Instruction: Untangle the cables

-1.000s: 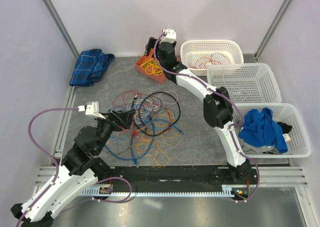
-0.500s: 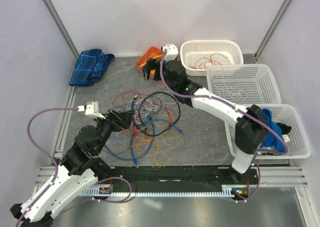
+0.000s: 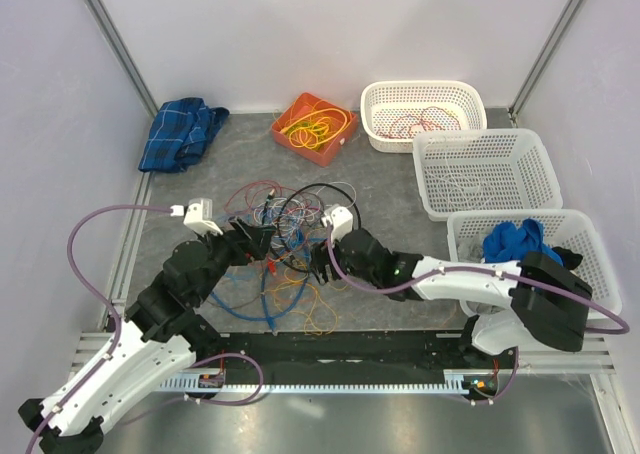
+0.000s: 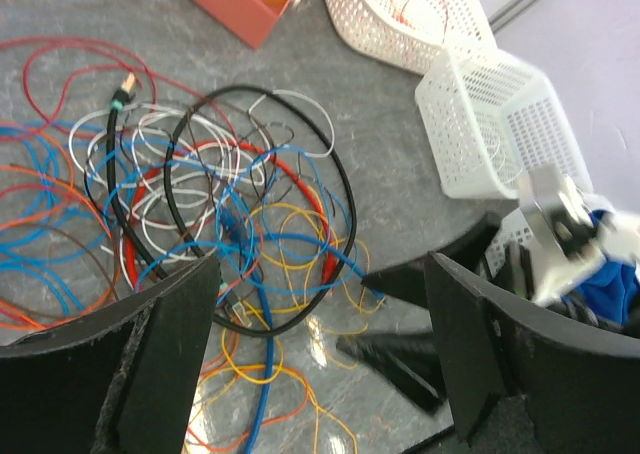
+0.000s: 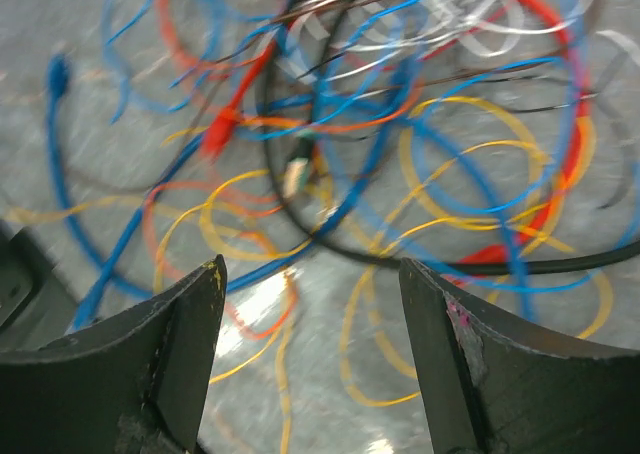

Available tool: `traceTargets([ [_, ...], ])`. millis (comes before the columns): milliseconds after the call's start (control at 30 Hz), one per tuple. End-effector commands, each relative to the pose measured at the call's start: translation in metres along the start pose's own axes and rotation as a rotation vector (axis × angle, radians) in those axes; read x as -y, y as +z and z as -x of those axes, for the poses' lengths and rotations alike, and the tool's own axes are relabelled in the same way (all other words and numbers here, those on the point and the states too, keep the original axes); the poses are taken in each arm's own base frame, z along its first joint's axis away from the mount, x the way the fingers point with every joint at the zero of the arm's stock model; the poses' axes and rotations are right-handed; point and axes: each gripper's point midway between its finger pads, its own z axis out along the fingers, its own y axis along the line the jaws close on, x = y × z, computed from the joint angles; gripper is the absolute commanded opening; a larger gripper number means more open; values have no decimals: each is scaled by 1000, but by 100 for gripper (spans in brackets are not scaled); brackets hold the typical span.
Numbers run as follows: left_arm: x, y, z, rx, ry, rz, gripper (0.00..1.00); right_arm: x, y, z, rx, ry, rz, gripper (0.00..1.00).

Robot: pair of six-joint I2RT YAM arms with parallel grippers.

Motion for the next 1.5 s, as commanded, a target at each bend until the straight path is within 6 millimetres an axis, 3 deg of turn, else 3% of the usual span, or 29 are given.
traceTargets([
  [0,0,1,-15,-51,-70,-4,89,-25,-9,3,71,-11,75,78],
  [133,-1,2,-23,-74,-78,-9,88,-57,-5,-10,66,-66,152,79],
  [233,1,-2,-21,-72,-82,-22,87,-73,14,-23,25,-167,172,79],
  [367,0,-7,-18,-57,-85,-27,87,-68,52,-50,-60,-277,80,78],
  [467,-3,-11,-16,-46,-85,-24,87,-57,69,-53,-65,-295,-11,74],
  [567,-5,-13,-15,-40,-82,-18,87,-53,76,-48,-46,-282,-56,56],
  [600,-5,-13,-15,-40,-82,-15,87,-53,76,-46,-39,-279,-64,38],
  [700,-6,-15,-13,-34,-81,-13,87,-47,71,-37,-9,-266,-96,12],
  [800,-7,-15,-12,-26,-82,-11,87,-40,58,-24,27,-259,-141,0],
  [900,-6,-15,-11,-26,-84,-11,87,-41,32,-1,91,-248,-140,0],
  [1000,-6,-15,-9,-20,-85,-11,87,-49,-5,34,185,-229,-124,0],
  [1033,-5,-15,-9,-21,-85,-10,87,-56,-25,61,247,-200,-100,0],
  [1100,-4,-13,-6,-10,-83,-10,87,-56,-47,85,279,-200,-108,0],
  [1133,-3,-12,-5,-8,-81,-11,87,-59,-69,114,332,-179,-97,0],
  [1200,2,-11,3,12,-70,-22,87,-60,-91,143,380,-186,-96,0],
  [1233,4,-10,5,17,-63,-26,87,-63,-113,173,441,-154,-87,0],
  [1300,9,-10,14,40,-43,-37,88,-62,-131,191,457,-168,-92,0],
  [1333,13,-9,19,56,-41,-50,89,-66,-149,214,503,-145,-80,0],
  [1467,25,-8,34,112,-15,-99,90,-68,-186,255,561,-129,-64,0],
])
